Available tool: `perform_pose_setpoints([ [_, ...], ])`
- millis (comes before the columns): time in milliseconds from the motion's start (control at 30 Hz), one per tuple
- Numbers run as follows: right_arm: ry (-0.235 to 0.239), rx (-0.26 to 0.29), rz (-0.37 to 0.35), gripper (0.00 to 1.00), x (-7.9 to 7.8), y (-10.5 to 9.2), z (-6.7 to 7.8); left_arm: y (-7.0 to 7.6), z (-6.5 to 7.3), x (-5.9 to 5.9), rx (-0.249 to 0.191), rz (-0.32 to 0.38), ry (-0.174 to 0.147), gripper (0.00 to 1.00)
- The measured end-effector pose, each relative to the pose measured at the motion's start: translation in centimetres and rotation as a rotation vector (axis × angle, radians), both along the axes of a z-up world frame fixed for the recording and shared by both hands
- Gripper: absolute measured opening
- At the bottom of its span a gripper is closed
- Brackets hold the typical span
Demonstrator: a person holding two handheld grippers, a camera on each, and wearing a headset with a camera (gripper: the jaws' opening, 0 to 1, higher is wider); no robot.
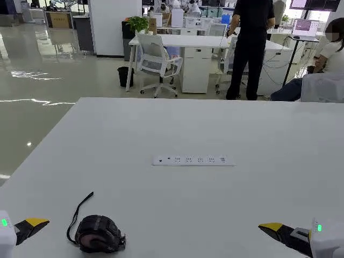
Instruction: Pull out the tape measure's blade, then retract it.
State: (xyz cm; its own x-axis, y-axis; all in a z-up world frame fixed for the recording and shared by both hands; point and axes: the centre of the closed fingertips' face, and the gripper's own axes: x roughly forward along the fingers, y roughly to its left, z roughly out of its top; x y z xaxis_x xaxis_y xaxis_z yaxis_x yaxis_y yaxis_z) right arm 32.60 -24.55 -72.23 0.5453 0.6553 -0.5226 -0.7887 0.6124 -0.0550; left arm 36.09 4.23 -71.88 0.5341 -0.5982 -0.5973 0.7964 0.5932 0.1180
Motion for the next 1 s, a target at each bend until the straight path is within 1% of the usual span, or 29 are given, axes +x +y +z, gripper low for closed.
perform_pose_setpoints([
  [167,-0.003,-0.005,0.019,0.94,0.9,0.2,-0.1,0.1,-0.2,0.8,0.016,-0.017,0.006,0.95],
  [367,-0.005,-0.007,0.05,0.93,2.0,0.8,-0.2,-0.2,-0.3,1.8,0.035,-0.046,0.009,0.95],
  [500,-0.012,-0.012,0.075,0.91,2.5,1.2,-0.4,-0.3,-0.5,2.3,0.046,-0.065,0.013,0.94],
  [633,-0.019,-0.015,0.099,0.88,3.1,1.6,-0.4,-0.4,-0.8,2.8,0.064,-0.094,0.018,0.9],
  [700,-0.032,-0.017,0.121,0.86,3.3,1.9,-0.3,-0.5,-1.0,3.0,0.071,-0.108,0.023,0.88],
  [867,-0.047,-0.022,0.148,0.83,4.2,2.6,-0.5,-0.7,-1.5,3.4,0.091,-0.144,0.03,0.84],
  [1000,-0.049,-0.024,0.171,0.81,4.6,3.2,-0.7,-0.7,-1.9,3.8,0.112,-0.166,0.039,0.81],
])
